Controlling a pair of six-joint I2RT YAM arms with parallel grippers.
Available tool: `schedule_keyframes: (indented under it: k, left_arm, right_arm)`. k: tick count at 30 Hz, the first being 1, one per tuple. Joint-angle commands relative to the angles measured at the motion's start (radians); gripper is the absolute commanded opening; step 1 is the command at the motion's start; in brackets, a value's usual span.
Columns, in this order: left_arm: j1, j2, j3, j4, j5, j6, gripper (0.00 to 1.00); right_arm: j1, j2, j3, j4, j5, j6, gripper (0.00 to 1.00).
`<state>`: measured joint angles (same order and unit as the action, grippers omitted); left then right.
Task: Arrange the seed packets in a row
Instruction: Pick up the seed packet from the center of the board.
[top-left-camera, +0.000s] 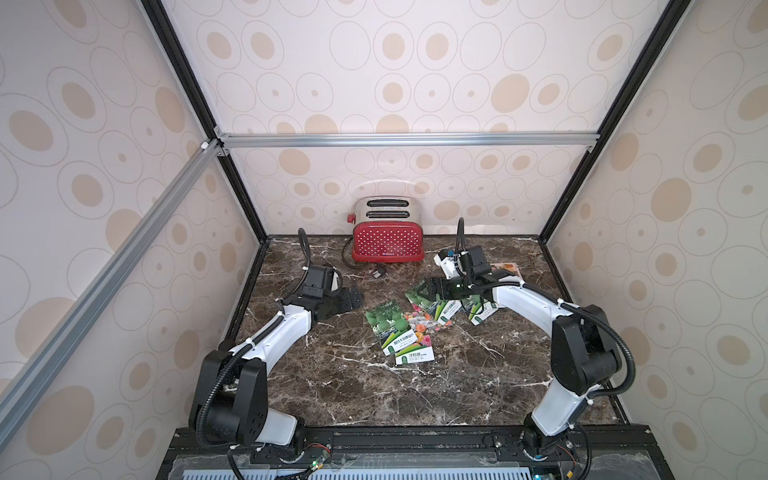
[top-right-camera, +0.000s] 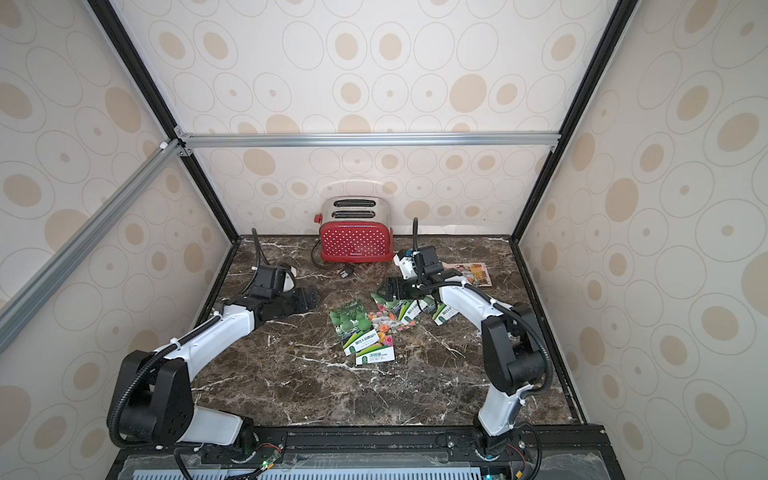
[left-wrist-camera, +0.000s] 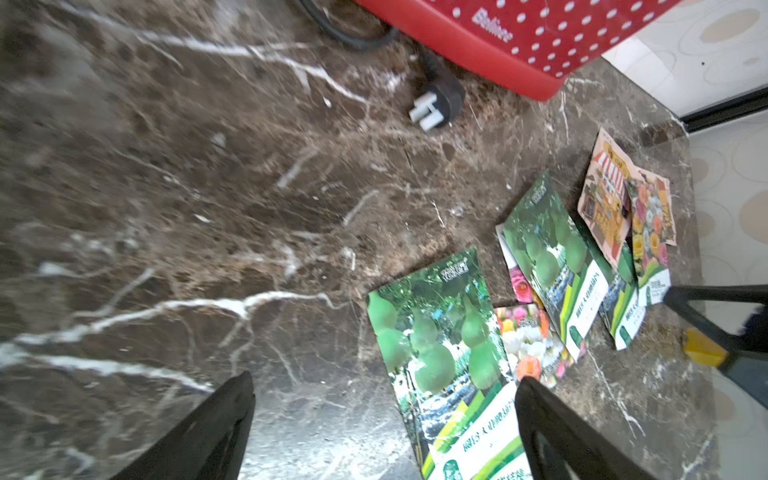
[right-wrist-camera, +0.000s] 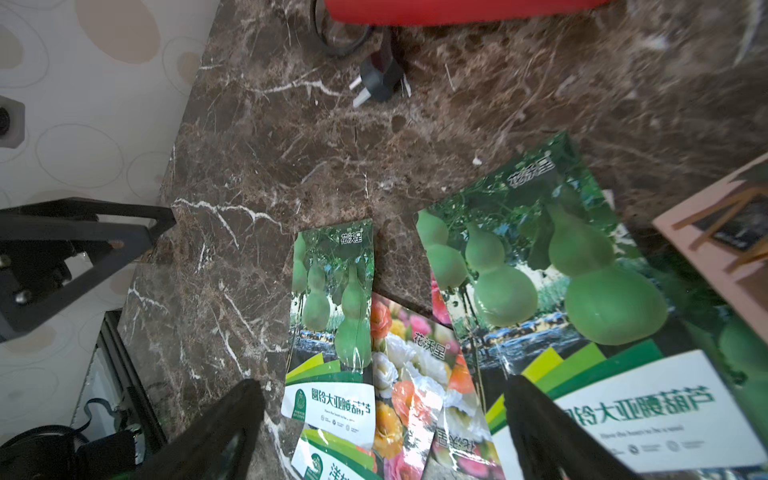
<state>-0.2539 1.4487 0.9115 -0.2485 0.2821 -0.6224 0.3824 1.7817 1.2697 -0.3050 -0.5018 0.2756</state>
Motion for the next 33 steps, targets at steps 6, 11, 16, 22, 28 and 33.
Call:
schedule_keyframes:
  k: [6, 11, 16, 22, 28, 33]
  left_arm:
    - [-0.075, 0.099, -0.039, 0.05, 0.029, -0.128, 0.93]
    - [-0.128, 0.153, -0.034, 0.058, 0.019, -0.142, 0.89]
    - [-0.151, 0.204, -0.037, 0.077, 0.014, -0.158, 0.82]
    - [-0.155, 0.23, -0.058, 0.125, 0.005, -0.18, 0.75]
    - [-0.17, 0.301, -0.056, 0.154, 0.001, -0.19, 0.68]
    - [-0.196, 0.394, -0.018, 0.163, 0.009, -0.185, 0.59]
  right_arm:
    - [0.091, 0.155, 0.091, -0.037, -0.071, 0.047, 0.89]
    - [0.114, 0.225, 0.121, -0.033, -0.089, 0.059, 0.84]
    - [0.125, 0.255, 0.127, -0.029, -0.087, 0.05, 0.83]
    - [0.129, 0.3, 0.157, -0.043, -0.098, 0.028, 0.81]
    - [0.138, 0.324, 0.172, -0.031, -0.113, 0.039, 0.76]
    - [0.143, 0.313, 0.155, -0.023, -0.119, 0.042, 0.71]
